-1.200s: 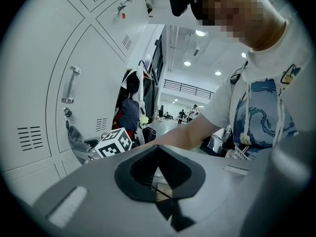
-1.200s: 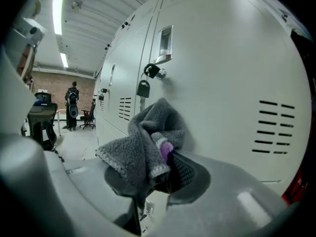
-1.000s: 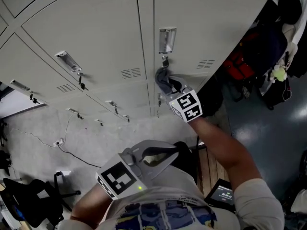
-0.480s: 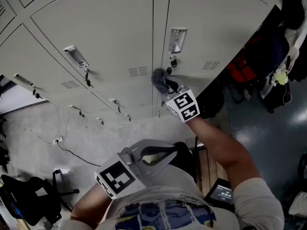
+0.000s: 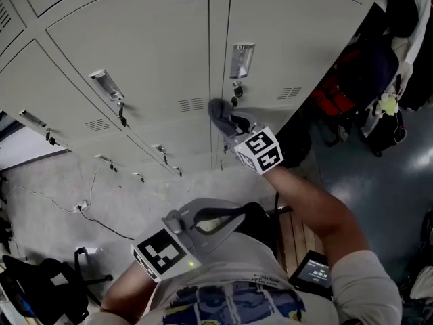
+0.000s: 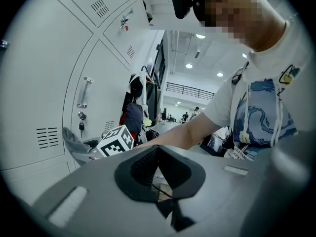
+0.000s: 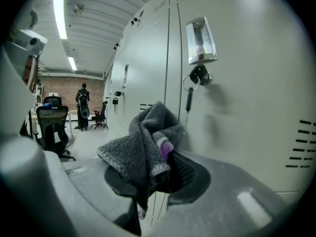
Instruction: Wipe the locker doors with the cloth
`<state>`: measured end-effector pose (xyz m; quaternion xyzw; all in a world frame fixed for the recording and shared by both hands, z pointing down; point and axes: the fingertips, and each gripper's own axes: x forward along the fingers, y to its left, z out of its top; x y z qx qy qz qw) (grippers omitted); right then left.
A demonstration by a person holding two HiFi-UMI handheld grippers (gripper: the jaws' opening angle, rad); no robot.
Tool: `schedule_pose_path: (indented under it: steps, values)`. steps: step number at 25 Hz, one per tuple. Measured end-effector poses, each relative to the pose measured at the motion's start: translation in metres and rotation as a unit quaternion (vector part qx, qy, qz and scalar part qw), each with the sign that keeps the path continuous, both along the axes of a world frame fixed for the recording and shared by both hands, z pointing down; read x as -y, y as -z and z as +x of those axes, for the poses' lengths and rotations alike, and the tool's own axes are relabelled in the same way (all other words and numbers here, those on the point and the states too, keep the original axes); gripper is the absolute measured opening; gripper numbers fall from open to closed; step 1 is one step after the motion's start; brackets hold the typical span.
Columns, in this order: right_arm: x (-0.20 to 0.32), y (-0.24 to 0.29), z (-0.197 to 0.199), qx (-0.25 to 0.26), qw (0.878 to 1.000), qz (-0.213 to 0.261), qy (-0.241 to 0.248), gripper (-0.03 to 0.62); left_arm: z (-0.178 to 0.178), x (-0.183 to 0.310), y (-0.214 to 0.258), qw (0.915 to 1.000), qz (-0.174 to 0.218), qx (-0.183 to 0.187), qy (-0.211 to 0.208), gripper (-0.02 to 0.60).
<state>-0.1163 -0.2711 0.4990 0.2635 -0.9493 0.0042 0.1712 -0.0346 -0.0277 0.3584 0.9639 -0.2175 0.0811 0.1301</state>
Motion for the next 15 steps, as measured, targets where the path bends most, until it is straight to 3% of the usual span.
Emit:
schedule_pose_path:
  steps: [15]
  values:
    - [-0.062,0.040,0.030,-0.019,0.999,-0.017,0.043,0.104,-0.011,-0.008,0.012,0.9997,0.020,-0.013,-0.009,0.003]
